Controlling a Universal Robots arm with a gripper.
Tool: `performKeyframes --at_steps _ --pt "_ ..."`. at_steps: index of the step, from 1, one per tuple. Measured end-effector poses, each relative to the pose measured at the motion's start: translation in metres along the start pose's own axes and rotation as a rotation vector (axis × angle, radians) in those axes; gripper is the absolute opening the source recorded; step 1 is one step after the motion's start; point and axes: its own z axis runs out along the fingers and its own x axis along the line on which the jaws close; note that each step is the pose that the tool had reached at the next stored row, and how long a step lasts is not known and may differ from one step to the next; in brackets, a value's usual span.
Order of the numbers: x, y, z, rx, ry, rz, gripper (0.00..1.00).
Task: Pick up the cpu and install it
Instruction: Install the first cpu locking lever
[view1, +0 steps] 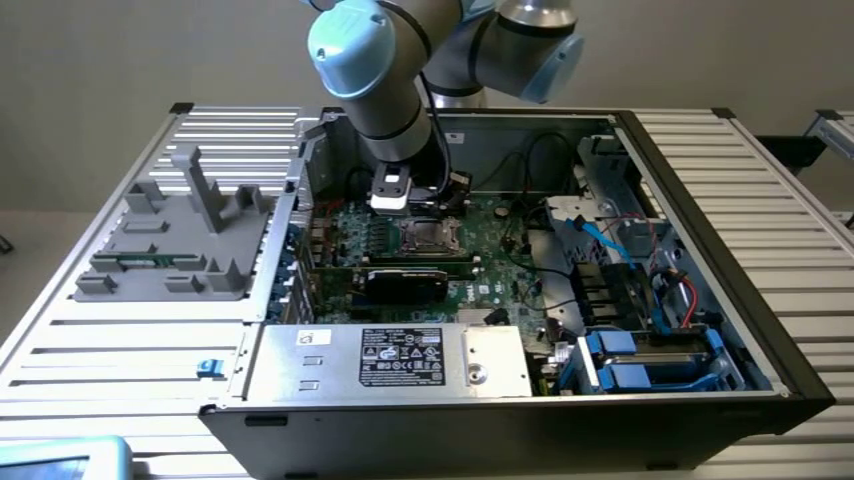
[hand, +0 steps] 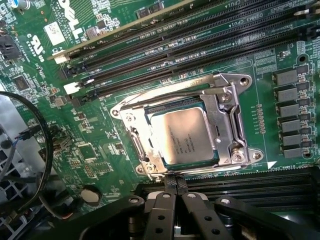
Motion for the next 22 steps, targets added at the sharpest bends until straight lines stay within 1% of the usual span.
performKeyframes --at_steps 10,22 --pt "0.0008 0.0006 0.0 0.0028 -0.0042 -0.011 0.11" --pt "0.0012 0.0006 0.0001 0.0029 -0.0048 -0.012 0.11"
